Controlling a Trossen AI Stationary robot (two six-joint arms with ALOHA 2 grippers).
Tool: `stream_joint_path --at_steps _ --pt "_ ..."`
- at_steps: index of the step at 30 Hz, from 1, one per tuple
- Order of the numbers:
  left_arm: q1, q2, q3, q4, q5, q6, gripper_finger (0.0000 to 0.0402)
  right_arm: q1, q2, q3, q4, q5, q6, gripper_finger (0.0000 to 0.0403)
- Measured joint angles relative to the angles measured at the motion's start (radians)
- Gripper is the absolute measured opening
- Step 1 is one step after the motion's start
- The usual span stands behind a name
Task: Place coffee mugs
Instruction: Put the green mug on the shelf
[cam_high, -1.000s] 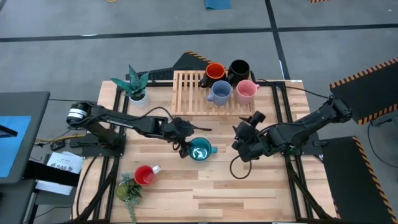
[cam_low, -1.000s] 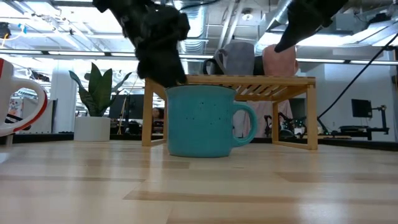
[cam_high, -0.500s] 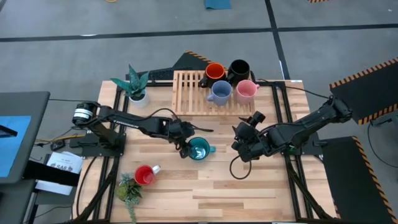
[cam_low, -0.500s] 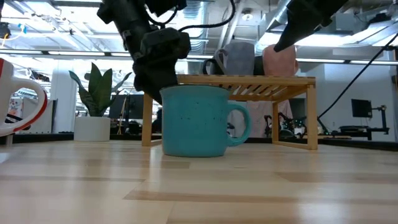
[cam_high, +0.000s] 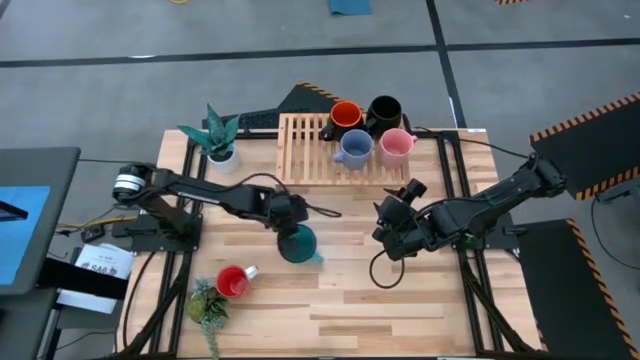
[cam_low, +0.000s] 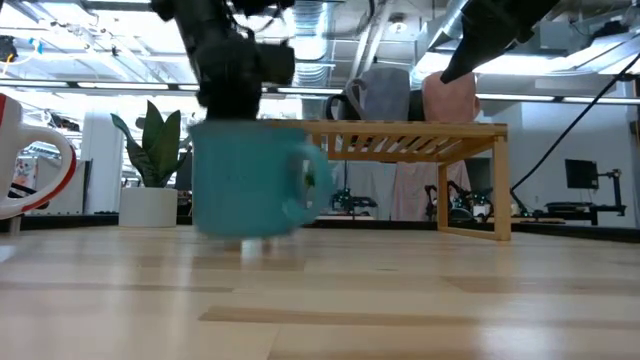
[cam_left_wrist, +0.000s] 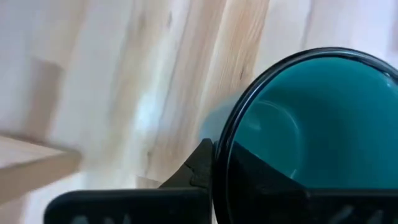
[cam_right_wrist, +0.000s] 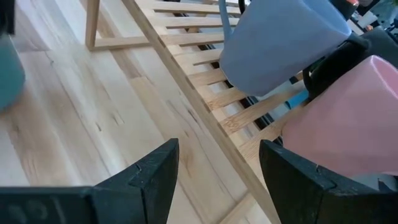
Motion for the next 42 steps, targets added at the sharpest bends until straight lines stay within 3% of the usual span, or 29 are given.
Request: stream_joint_path --at_steps 3,10,14,17,23,27,33,42 --pt "-0.005 -0.083 0.063 -0.069 -0.052 0.007 0.0007 0.000 0.000 0.000 -0.001 0.000 0.000 0.0249" --pt "0.007 -0.273 0.245 -0.152 -0.288 0.142 0.0005 0.000 0.000 0.000 -0.002 -0.001 0.000 0.0249" --pt "0.105 -0.300 0.370 -0.201 -0.406 0.259 0.0005 0.000 0.000 0.000 0.004 -0.001 0.000 0.0249" --pt "0.237 -0.271 0.454 -0.261 -0.365 0.308 0.0005 -0.001 0.000 0.000 0.007 -0.001 0.000 0.0249" --pt "0.517 -0.152 0.540 -0.296 -0.143 0.346 0.0005 -0.001 0.000 0.000 0.015 -0.002 0.000 0.0249" --pt "0.629 -0.060 0.575 -0.299 -0.101 0.355 0.0005 -0.001 0.000 0.000 0.016 -0.003 0.000 0.0249" --pt "0.692 0.048 0.607 -0.270 -0.025 0.355 0.0005 -0.001 0.000 0.000 0.016 -0.003 0.000 0.0249" --pt "0.717 0.112 0.651 -0.245 0.003 0.352 0.0005 -0.001 0.000 0.000 0.016 -0.004 0.000 0.0249"
